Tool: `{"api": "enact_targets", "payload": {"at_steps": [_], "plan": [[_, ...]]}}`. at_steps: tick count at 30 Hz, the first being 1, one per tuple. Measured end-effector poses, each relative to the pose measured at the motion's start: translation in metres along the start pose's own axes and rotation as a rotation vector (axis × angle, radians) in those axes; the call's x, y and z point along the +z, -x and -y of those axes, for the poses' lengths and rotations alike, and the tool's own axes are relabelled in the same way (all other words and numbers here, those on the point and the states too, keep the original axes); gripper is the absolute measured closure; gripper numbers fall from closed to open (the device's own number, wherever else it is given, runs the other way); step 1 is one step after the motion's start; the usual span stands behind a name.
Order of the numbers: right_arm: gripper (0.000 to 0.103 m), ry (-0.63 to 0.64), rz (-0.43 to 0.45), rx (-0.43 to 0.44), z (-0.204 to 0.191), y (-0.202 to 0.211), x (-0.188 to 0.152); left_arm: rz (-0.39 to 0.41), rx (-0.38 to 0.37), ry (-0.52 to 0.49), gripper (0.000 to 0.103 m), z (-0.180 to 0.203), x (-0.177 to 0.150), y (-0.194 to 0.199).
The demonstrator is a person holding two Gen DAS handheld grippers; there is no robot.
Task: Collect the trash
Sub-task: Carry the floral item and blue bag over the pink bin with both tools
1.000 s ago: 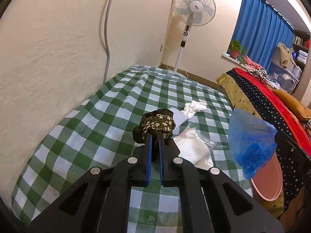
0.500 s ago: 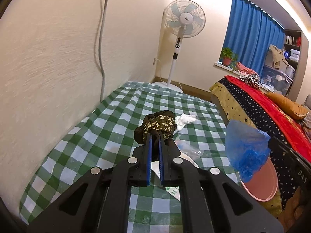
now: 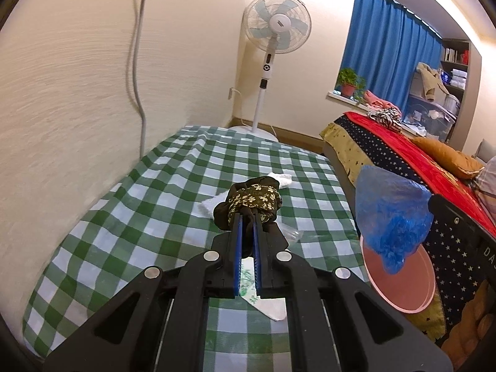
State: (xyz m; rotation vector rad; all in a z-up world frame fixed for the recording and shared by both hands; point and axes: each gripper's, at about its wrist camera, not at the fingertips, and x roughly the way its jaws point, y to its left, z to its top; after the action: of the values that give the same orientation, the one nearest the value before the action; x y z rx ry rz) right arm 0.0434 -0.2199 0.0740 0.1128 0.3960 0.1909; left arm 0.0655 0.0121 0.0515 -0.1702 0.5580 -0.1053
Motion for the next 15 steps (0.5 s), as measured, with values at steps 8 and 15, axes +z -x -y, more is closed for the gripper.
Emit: {"api": "enact_targets", "payload": {"at_steps": [8,15], "plan": [[0.103,-0.035,0.001,-0.044,0.021,0.011,0.011,-0.004,-0.042,-0.031,0.097,0.019,-0.002,-0.002],[0.103,-0.066,0.013,-0.100,0.048,0.023,0.029,-0.010,-0.090,-0.067,0.097,0.043,-0.003,-0.007]]}}
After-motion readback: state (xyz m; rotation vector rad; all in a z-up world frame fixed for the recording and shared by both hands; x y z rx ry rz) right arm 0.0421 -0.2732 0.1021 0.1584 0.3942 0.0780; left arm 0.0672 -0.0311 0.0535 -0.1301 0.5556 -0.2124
